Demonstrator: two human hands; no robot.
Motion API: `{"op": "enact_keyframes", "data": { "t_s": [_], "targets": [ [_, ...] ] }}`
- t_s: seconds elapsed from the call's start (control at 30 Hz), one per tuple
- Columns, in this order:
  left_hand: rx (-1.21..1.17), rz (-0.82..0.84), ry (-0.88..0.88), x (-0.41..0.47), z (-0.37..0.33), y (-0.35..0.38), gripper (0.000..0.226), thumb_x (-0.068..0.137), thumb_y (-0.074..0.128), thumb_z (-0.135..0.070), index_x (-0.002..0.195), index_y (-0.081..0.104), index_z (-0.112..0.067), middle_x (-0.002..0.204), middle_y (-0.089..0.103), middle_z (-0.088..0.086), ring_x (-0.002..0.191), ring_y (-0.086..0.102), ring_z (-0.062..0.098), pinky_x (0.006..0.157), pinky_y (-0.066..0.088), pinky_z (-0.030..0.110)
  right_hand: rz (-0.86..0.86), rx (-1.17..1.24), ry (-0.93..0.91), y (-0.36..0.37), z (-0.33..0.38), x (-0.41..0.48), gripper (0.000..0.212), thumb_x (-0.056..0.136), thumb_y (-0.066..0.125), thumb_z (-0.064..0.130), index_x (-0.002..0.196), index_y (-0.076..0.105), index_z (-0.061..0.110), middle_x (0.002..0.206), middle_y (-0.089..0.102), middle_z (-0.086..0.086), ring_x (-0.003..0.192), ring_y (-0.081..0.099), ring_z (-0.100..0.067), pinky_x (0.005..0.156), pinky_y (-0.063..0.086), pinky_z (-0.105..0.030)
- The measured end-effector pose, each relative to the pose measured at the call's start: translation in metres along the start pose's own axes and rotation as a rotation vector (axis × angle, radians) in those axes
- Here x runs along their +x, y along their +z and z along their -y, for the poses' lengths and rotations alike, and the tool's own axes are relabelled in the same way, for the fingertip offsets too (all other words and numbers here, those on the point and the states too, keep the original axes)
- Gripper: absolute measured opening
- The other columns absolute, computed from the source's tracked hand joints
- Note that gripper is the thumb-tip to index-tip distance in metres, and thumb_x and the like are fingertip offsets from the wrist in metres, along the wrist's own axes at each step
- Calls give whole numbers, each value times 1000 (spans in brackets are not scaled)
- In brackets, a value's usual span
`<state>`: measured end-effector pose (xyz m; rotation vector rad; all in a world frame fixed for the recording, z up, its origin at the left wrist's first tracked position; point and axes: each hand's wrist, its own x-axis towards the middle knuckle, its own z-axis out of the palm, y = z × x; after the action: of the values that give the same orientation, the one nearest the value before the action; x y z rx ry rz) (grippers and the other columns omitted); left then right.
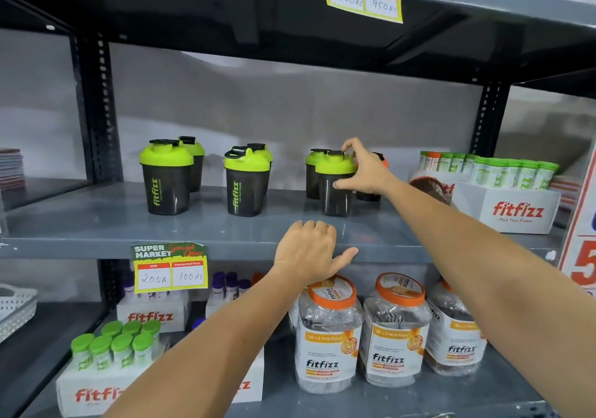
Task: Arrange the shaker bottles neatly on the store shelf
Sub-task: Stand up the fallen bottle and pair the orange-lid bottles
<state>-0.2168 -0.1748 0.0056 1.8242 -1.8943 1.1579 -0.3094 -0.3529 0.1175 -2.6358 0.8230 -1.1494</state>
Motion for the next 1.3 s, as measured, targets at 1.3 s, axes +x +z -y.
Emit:
{"op": "enact_keyframes", "data": {
  "t_s": [1.3],
  "targets": [
    [-3,-30,-23,2,0,5,68,89,20,-65,91,62,-12,86,68,7,76,63,24,64,44,34,508,-412,460,-37,82,53,65,71,72,51,114,46,10,111,53,-18,83,65,-34,70,56,-39]
  ]
}}
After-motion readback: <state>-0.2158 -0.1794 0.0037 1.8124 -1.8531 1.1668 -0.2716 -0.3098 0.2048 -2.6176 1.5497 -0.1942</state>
